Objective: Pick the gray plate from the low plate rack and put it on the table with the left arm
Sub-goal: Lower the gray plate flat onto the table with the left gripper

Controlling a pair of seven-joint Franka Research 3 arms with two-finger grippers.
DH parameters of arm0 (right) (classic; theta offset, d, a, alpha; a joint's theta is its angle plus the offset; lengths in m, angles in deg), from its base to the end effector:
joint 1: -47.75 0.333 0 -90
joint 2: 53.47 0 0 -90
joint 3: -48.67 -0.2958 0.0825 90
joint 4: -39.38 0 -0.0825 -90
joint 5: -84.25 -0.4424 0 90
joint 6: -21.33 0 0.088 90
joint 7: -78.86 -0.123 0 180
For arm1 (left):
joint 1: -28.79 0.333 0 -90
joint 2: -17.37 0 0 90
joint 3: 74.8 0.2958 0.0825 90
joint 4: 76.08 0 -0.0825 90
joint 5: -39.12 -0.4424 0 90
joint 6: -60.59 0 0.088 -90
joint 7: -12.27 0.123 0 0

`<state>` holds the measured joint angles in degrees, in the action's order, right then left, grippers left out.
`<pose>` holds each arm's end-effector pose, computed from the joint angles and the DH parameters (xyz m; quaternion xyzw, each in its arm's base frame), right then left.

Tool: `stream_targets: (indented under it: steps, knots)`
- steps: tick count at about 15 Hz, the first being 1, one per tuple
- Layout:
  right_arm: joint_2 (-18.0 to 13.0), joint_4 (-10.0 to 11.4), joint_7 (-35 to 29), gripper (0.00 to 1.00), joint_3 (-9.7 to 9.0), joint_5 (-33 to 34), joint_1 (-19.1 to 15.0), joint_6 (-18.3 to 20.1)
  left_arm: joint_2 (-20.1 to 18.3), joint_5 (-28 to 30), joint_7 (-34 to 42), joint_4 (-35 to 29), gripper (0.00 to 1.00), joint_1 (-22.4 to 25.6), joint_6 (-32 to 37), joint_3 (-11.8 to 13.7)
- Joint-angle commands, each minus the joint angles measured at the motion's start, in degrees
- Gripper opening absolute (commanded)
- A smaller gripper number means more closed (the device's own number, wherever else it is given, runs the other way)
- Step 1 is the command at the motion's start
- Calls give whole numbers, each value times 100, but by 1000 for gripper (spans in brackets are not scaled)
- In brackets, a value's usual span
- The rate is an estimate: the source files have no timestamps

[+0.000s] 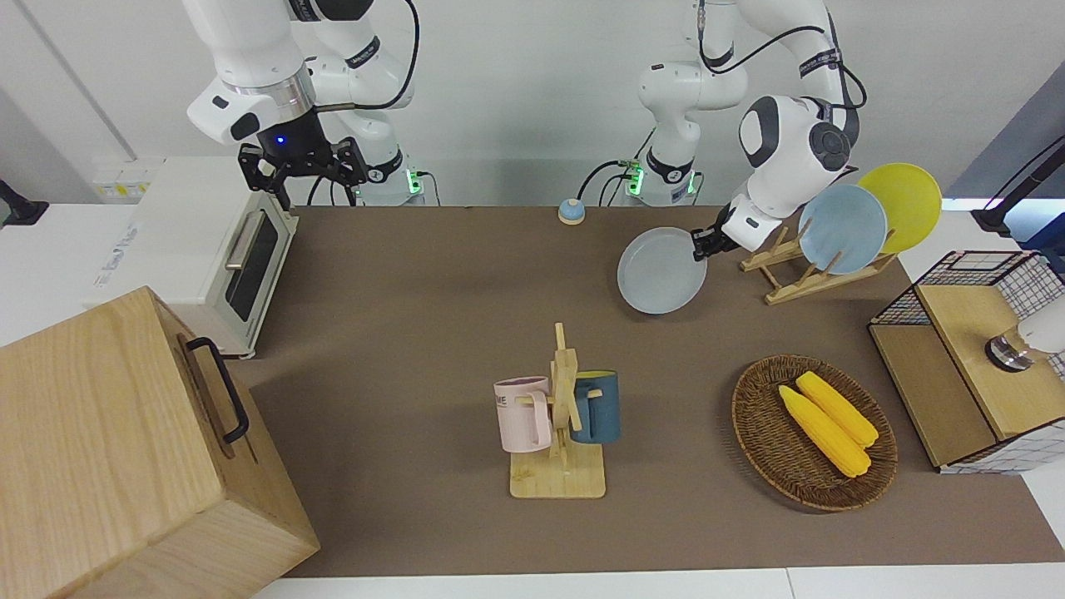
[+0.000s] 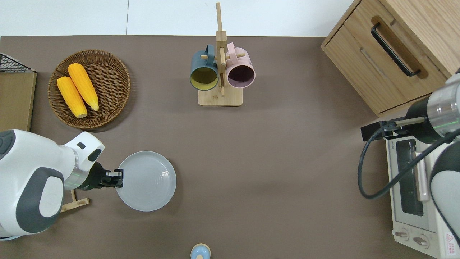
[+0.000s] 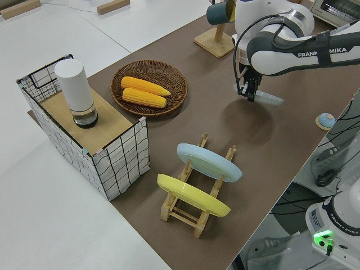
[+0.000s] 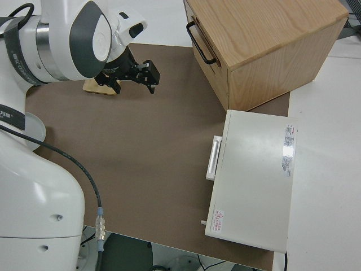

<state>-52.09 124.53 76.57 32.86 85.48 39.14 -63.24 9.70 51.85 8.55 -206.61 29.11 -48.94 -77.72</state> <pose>0.6055 0.0718 0.6105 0.9990 0.0420 -0.0160 0.0088 0.5157 -0.0422 0.3280 0.9869 0.0592 -0.1204 0.0896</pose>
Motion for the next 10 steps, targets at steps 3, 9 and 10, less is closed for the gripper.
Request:
stream_targets:
  steps: [3,9,10]
  knots:
    - [-15,-51,-70,983,-98,9,-106,81,-288,90,372,-876,0,91,-621,-33]
    - [-15,-51,-70,983,-98,9,-106,73,-226,64,284,-956,199,38,-701,-33]
    - [-15,-51,-70,983,-98,9,-106,81,-226,46,275,-947,399,38,-710,-33]
